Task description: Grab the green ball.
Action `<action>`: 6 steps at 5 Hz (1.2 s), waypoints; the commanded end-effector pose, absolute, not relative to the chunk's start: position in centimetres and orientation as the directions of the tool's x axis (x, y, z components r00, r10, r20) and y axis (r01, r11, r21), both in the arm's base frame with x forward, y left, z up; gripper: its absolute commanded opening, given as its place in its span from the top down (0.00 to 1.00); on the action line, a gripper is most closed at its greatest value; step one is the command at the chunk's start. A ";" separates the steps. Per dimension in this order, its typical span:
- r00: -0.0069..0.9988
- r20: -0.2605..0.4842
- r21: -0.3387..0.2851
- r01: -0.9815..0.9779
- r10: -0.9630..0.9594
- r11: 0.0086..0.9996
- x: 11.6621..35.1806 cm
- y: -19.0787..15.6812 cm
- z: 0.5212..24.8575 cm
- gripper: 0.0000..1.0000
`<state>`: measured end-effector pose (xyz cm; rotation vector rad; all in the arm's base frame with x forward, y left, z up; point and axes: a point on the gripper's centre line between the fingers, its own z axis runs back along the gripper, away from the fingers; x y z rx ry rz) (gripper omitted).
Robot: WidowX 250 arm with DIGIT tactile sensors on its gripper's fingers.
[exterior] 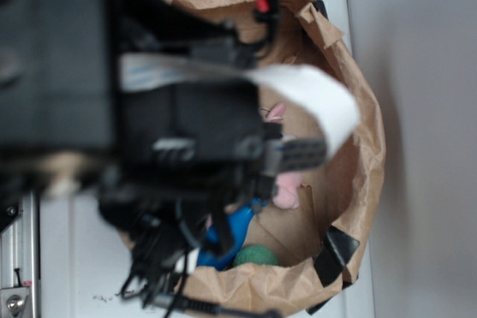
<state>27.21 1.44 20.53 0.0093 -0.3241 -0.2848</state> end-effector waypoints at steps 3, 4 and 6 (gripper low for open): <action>0.813 0.286 0.067 0.511 -0.507 0.857 30.3 1.1 12.7 0.00; 0.778 0.347 0.054 0.540 -0.523 0.840 31.3 -1.2 13.2 0.00; 0.778 0.347 0.054 0.540 -0.523 0.840 31.3 -1.2 13.2 0.00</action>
